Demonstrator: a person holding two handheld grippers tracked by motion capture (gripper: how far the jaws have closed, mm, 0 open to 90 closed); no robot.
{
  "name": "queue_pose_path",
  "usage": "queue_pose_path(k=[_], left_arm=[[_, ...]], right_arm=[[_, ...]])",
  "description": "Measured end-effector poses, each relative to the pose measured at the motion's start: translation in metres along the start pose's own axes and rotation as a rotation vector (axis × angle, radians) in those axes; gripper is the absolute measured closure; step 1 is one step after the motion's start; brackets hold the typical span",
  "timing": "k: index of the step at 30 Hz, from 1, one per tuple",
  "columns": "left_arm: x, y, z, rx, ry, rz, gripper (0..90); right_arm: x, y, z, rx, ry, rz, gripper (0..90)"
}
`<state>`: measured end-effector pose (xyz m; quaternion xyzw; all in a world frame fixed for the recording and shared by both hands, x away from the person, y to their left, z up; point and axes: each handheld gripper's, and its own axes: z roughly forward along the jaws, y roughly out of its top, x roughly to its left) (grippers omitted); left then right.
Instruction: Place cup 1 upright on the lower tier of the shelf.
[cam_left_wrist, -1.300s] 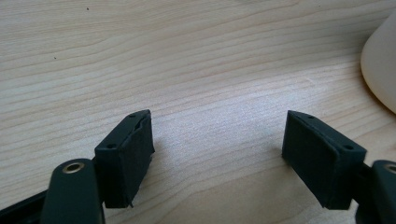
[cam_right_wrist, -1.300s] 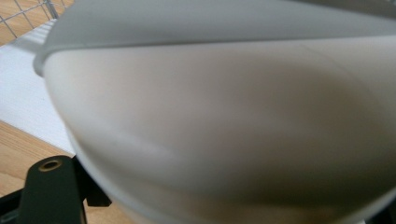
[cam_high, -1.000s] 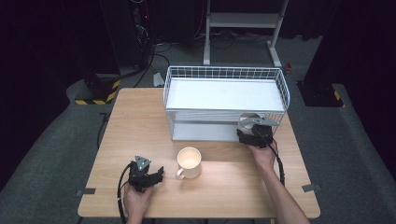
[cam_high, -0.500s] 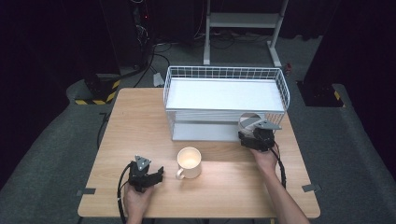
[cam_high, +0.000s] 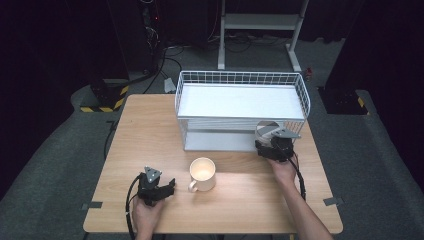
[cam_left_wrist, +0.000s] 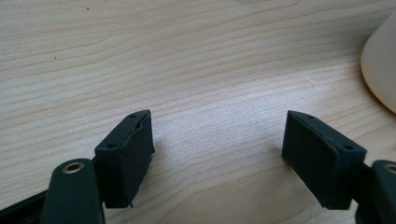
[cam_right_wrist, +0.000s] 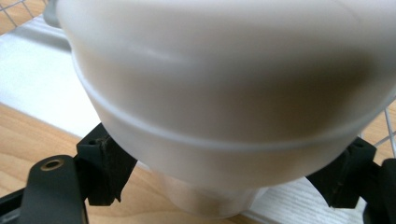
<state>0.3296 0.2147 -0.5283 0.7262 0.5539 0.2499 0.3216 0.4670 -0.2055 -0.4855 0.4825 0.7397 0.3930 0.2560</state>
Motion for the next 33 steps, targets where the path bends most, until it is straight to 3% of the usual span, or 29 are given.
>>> queue_pose_path(k=[5, 19, 27, 33], left_arm=[[0.0, 0.0, 0.0, 0.0, 0.0, 0.0, 25.1], [0.0, 0.0, 0.0, 0.0, 0.0, 0.0, 25.1], [0.0, 0.0, 0.0, 0.0, 0.0, 0.0, 25.1], [0.0, 0.0, 0.0, 0.0, 0.0, 0.0, 25.1]], right_arm=[[-0.002, 0.0, 0.004, -0.017, -0.009, 0.007, 19.0], [-0.004, 0.016, 0.021, 0.013, -0.042, 0.022, 19.1], [-0.005, 0.015, 0.03, -0.034, -0.058, 0.051, 19.1], [-0.008, 0.022, 0.039, -0.029, -0.069, 0.046, 19.0]])
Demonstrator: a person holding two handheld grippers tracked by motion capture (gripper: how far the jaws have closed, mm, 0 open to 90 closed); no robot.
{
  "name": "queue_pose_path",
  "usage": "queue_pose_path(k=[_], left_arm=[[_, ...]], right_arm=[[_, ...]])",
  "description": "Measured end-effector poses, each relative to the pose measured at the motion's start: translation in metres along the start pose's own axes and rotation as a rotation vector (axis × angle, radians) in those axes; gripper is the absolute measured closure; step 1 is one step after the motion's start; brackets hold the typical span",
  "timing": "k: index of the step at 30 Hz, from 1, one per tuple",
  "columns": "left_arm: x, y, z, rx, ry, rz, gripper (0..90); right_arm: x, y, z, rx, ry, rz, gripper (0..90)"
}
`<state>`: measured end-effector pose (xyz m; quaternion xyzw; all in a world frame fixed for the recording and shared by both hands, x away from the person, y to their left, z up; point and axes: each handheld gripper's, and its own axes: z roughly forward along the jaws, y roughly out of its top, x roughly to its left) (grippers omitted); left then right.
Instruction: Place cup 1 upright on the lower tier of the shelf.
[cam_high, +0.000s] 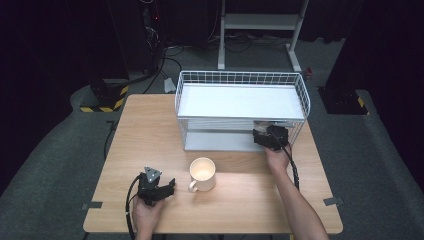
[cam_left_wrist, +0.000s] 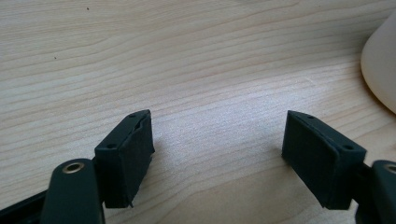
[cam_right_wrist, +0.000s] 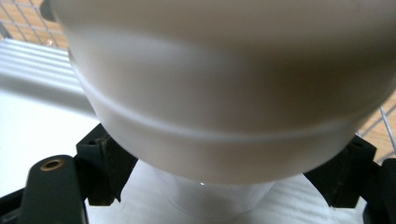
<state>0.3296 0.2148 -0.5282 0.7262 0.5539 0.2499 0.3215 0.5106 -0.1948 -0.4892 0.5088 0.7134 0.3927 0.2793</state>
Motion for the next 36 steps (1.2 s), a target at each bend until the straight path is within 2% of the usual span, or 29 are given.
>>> queue_pose_path(k=[10, 16, 17, 18, 19, 20, 36], left_arm=[[0.0, 0.0, 0.0, 0.0, 0.0, 0.0, 25.1], [0.0, 0.0, 0.0, 0.0, 0.0, 0.0, 25.0], [0.0, 0.0, 0.0, 0.0, 0.0, 0.0, 25.1], [0.0, 0.0, 0.0, 0.0, 0.0, 0.0, 25.0], [0.0, 0.0, 0.0, 0.0, 0.0, 0.0, 25.0], [0.0, 0.0, 0.0, 0.0, 0.0, 0.0, 25.0], [0.0, 0.0, 0.0, 0.0, 0.0, 0.0, 25.1]], right_arm=[[-0.003, -0.003, 0.009, -0.04, 0.027, 0.053, 17.6], [-0.004, -0.003, 0.008, -0.026, 0.035, 0.056, 16.7], [-0.003, -0.003, 0.007, -0.006, 0.041, 0.076, 14.7], [-0.003, -0.003, 0.008, 0.0, 0.046, 0.075, 13.4], [-0.005, -0.003, 0.009, -0.008, 0.048, 0.045, 12.9], [-0.005, -0.003, 0.008, -0.002, 0.043, 0.042, 11.5], [-0.008, -0.003, -0.002, 0.016, 0.045, 0.026, 9.9]])
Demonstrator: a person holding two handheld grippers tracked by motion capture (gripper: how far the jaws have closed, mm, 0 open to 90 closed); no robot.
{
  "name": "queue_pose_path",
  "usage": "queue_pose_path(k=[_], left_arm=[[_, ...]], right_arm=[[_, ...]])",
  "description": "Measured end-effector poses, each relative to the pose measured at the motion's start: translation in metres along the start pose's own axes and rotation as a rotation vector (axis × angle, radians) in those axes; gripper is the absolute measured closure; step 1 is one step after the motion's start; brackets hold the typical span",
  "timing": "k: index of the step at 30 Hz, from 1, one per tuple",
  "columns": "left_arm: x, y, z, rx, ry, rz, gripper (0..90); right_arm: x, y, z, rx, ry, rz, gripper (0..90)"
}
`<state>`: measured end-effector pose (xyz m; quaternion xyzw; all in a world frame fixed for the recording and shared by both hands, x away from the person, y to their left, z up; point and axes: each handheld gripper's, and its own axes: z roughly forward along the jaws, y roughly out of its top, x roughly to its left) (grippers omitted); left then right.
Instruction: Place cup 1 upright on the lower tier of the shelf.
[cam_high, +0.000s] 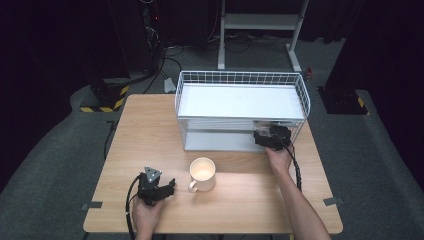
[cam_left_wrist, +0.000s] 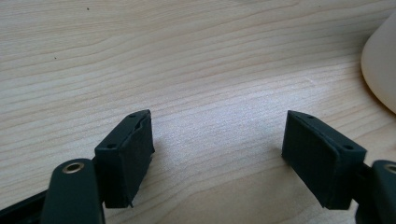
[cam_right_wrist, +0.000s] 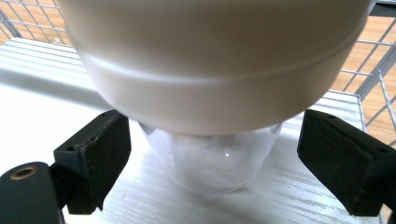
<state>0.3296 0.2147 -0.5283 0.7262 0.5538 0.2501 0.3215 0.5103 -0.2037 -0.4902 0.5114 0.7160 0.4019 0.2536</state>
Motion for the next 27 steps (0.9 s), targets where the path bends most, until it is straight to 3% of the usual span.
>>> queue_pose_path(k=[7, 15, 19, 27], left_arm=[[0.0, 0.0, 0.0, 0.0, 0.0, 0.0, 25.1], [0.0, 0.0, 0.0, 0.0, 0.0, 0.0, 25.1], [0.0, 0.0, 0.0, 0.0, 0.0, 0.0, 25.0], [0.0, 0.0, 0.0, 0.0, 0.0, 0.0, 25.1]], right_arm=[[0.001, -0.003, -0.004, -0.003, -0.007, -0.006, 10.0], [0.002, -0.002, -0.016, -0.024, 0.008, 0.02, 10.0], [0.004, -0.003, -0.022, -0.006, 0.014, 0.011, 10.0], [0.003, -0.008, -0.039, -0.052, 0.03, 0.02, 10.1]])
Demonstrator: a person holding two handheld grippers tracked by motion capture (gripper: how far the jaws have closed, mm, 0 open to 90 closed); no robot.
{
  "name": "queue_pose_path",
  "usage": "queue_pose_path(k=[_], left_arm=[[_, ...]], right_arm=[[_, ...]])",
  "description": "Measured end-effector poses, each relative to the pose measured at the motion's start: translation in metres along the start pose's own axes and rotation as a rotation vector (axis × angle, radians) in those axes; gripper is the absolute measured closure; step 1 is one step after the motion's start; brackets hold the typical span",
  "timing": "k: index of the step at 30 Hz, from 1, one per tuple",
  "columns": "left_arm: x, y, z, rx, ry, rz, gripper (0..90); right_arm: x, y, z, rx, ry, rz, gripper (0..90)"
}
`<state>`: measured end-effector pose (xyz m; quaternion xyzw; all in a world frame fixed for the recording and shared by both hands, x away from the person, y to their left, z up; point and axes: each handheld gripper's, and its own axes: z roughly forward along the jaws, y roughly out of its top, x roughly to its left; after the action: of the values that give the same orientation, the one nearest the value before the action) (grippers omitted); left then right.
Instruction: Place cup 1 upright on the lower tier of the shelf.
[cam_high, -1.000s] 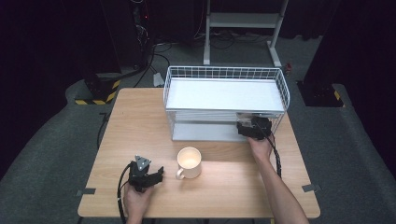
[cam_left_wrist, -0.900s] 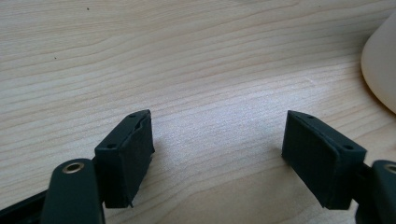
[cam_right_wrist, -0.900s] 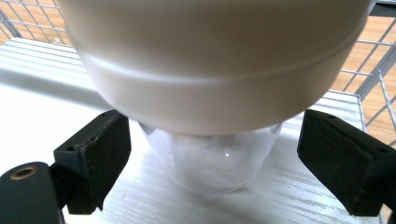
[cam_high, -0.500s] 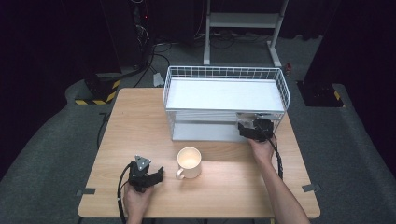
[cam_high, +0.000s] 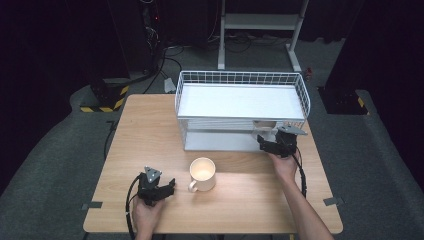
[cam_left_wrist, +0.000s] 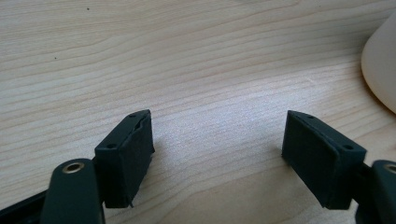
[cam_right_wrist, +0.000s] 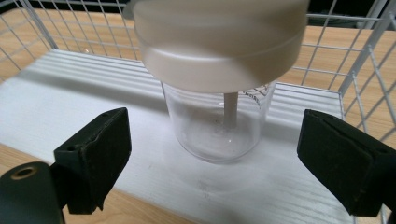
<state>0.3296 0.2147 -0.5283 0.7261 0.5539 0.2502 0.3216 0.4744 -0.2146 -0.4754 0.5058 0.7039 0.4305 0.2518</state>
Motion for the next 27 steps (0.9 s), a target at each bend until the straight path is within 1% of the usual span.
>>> queue_pose_path(k=[1, 5, 9, 15, 19, 27], left_arm=[[0.0, 0.0, 0.0, 0.0, 0.0, 0.0, 25.1], [0.0, 0.0, 0.0, 0.0, 0.0, 0.0, 25.1], [0.0, 0.0, 0.0, 0.0, 0.0, 0.0, 25.1], [0.0, 0.0, 0.0, -0.002, 0.0, -0.003, 25.1], [0.0, 0.0, 0.0, -0.002, 0.0, -0.003, 25.1], [0.0, 0.0, 0.0, -0.002, 0.0, -0.003, 25.1]], right_arm=[[0.0, 0.0, -0.002, 0.002, -0.003, 0.009, 10.1], [0.0, 0.0, -0.008, -0.009, -0.008, 0.003, 10.1], [-0.001, 0.0, -0.011, -0.019, 0.0, 0.02, 10.1], [-0.004, -0.002, -0.019, -0.044, 0.007, 0.028, 10.0], [-0.006, -0.003, -0.025, -0.029, 0.025, 0.058, 10.1], [-0.008, -0.005, -0.04, -0.044, 0.045, 0.049, 10.1]])
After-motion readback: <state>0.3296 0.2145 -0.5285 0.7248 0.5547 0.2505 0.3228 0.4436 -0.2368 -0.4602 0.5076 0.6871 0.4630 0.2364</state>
